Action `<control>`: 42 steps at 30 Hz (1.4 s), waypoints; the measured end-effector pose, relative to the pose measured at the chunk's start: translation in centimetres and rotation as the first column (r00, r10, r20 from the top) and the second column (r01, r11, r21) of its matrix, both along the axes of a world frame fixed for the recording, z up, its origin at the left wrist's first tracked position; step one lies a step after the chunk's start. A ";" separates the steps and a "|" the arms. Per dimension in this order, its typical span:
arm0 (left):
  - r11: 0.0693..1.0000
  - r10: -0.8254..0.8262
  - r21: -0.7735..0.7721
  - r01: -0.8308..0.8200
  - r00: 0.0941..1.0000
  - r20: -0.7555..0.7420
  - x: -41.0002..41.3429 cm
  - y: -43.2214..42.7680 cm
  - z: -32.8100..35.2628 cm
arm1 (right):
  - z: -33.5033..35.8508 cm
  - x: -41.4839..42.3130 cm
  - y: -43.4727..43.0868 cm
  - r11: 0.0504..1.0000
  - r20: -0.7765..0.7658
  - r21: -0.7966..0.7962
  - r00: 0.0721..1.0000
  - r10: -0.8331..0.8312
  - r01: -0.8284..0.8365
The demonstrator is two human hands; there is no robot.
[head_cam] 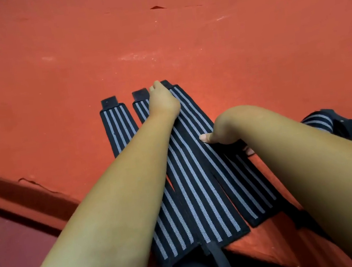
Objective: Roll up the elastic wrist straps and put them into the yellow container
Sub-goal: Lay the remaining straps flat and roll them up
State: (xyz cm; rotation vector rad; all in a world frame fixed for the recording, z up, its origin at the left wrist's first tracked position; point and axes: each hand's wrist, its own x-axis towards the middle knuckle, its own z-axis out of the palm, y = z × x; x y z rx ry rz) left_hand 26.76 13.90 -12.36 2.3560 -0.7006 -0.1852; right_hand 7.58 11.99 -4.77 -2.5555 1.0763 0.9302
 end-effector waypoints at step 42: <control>0.800 -0.581 0.267 0.538 0.805 0.121 -27.1 -0.5 1.2 | 0.3 -24.3 -0.9 0.939 0.377 -0.343 0.919 0.113 0.025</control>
